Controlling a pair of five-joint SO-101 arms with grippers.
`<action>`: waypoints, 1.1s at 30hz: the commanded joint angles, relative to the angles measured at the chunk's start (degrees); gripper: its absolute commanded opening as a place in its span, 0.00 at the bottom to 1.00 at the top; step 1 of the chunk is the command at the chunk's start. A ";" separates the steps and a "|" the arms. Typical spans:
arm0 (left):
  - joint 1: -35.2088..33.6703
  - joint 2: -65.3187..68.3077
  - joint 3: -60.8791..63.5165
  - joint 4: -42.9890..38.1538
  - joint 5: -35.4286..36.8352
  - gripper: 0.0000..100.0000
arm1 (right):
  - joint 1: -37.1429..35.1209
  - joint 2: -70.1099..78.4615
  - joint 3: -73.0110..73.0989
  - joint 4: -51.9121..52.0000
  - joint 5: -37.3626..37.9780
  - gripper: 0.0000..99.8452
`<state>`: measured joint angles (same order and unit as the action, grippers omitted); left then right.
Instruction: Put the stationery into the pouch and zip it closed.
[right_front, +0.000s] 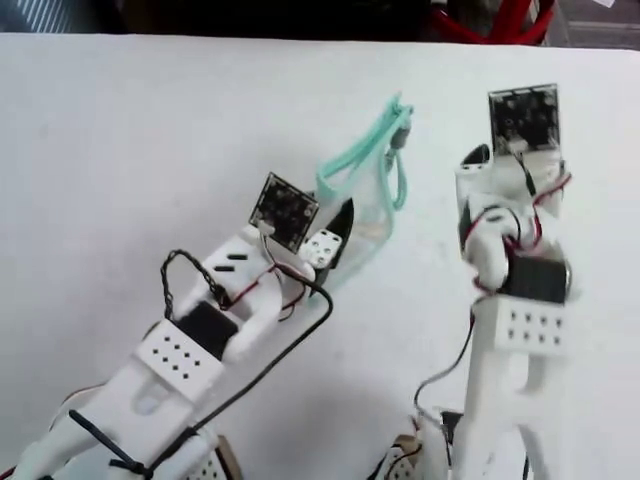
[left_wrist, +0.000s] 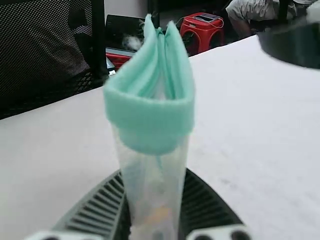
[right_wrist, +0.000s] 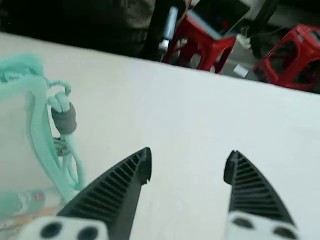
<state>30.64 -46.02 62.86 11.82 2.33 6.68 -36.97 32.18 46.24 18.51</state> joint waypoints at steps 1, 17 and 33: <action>-1.10 0.13 -0.35 -1.14 -0.09 0.03 | 1.10 11.82 -5.98 -1.19 0.88 0.24; -1.10 0.13 -0.44 -1.14 -0.09 0.03 | -6.02 9.71 4.57 -16.84 -4.40 0.24; -1.01 0.13 -0.35 -1.14 -0.09 0.03 | -15.25 -2.15 24.62 -35.03 -7.30 0.23</action>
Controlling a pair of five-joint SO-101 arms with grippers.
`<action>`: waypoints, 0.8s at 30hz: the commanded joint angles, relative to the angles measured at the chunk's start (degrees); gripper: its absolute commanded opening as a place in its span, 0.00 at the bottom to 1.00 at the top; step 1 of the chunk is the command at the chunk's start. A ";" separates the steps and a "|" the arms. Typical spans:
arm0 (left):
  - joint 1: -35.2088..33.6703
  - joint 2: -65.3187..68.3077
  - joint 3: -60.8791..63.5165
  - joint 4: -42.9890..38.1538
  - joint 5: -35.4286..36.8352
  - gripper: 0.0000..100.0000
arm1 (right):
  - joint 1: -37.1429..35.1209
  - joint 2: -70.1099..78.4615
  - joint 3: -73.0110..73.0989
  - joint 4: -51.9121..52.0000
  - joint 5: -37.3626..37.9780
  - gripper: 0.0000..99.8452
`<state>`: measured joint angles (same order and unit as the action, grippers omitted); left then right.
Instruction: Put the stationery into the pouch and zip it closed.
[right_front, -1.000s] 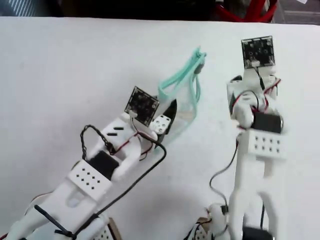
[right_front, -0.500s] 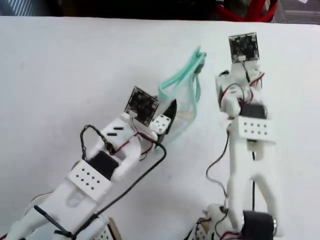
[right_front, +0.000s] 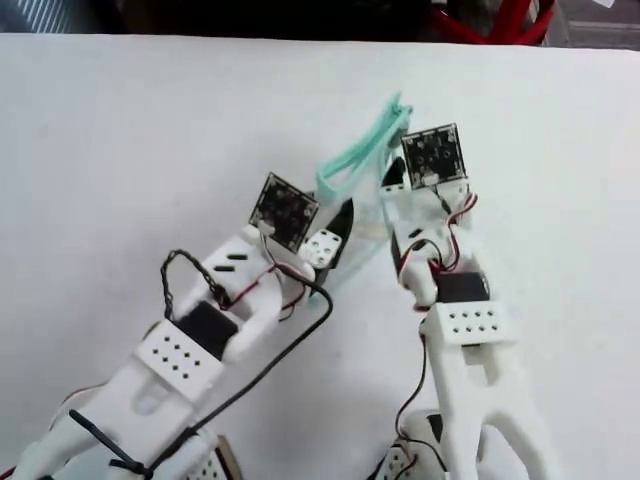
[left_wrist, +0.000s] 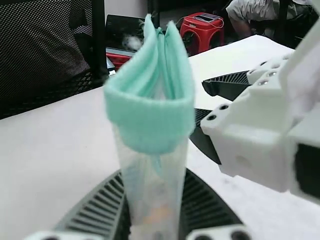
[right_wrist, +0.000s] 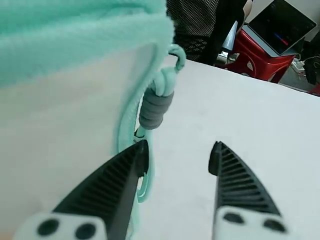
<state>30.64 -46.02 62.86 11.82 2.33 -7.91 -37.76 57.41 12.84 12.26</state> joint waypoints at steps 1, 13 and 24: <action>-0.92 0.13 -0.35 -1.14 -0.09 0.03 | -0.66 -0.66 -1.05 -2.51 -1.05 0.24; -0.92 0.13 -0.26 -1.14 -0.09 0.03 | 1.01 20.18 -16.09 -5.23 -1.49 0.24; -0.66 0.40 -0.26 -1.14 -4.84 0.02 | 0.66 25.36 -18.29 -12.62 -1.49 0.24</action>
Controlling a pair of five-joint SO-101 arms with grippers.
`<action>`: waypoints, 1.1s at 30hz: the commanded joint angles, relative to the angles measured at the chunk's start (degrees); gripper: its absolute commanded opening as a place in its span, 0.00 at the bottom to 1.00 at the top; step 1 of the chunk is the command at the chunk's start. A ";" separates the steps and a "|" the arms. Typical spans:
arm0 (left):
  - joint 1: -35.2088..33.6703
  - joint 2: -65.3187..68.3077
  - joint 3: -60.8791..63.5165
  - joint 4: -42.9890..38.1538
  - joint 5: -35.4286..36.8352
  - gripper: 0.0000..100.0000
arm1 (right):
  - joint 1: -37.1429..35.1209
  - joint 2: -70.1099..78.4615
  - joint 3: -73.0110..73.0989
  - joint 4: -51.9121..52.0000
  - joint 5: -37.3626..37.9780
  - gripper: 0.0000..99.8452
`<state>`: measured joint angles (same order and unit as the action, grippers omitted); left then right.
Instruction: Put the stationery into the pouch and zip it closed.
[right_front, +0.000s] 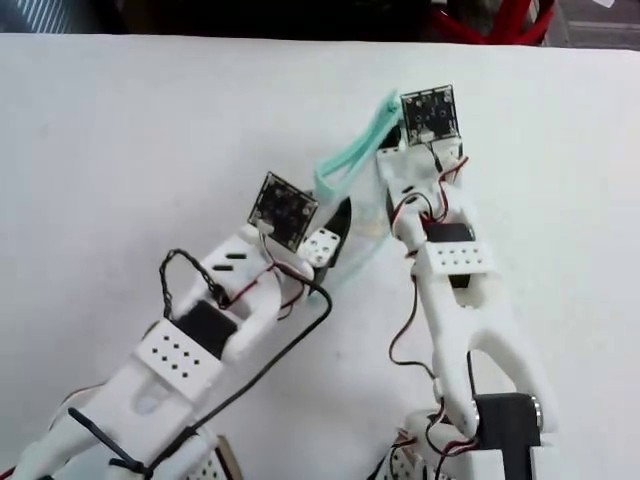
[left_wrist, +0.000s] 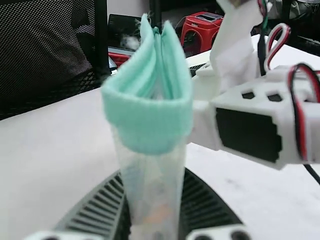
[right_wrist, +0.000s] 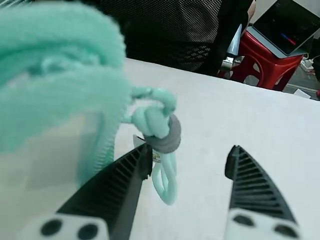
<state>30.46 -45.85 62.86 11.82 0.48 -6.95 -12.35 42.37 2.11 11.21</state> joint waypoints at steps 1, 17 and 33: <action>-0.48 0.22 -0.26 -1.14 -3.34 0.02 | -0.31 -0.48 -3.25 -1.54 -0.44 0.24; -0.48 0.22 -0.26 -1.14 -3.60 0.02 | -2.07 -2.07 0.09 -9.98 0.44 0.09; -0.48 0.04 -0.26 -1.14 -3.60 0.03 | 1.54 -21.23 4.22 -3.03 2.81 0.02</action>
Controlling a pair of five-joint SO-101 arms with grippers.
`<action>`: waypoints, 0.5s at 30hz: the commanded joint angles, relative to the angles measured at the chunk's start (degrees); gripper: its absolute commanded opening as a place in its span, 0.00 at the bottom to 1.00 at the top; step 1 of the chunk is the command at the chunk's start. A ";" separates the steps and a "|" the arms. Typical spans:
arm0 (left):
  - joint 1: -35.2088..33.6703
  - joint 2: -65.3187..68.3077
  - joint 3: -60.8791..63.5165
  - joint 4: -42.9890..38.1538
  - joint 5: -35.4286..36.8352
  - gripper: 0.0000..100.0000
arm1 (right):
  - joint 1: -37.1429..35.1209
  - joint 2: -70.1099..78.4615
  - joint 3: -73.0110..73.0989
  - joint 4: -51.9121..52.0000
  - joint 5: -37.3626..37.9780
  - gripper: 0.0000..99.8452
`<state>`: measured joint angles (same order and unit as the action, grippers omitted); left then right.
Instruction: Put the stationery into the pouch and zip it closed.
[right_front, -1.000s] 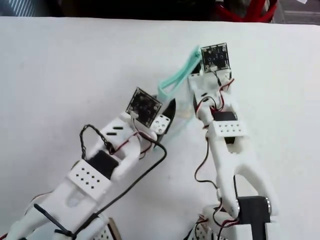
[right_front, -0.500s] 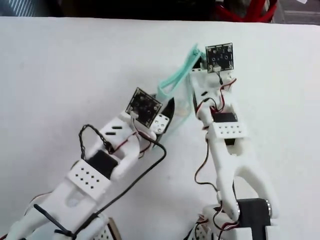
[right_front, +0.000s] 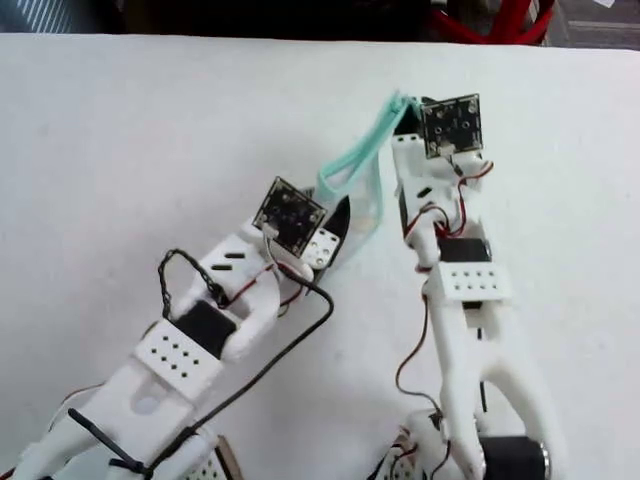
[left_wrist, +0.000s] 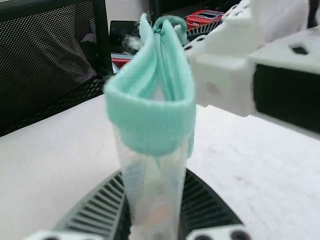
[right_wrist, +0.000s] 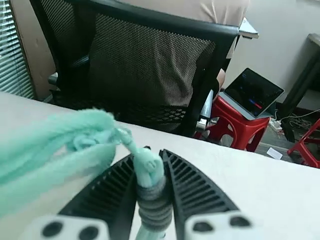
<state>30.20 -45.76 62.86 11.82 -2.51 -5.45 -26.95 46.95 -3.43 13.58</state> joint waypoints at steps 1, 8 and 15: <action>-0.22 -0.04 -0.35 -1.14 -0.53 0.03 | -0.57 -7.78 -0.35 4.18 0.53 0.02; -0.22 0.22 1.23 -6.68 -0.44 0.09 | -1.89 -13.41 -0.97 12.62 0.53 0.02; -0.22 0.22 5.01 -14.77 6.51 0.18 | -4.79 -23.96 -0.97 23.96 0.97 0.02</action>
<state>30.20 -45.49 68.13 -0.31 1.63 -8.26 -46.55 47.03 17.23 13.85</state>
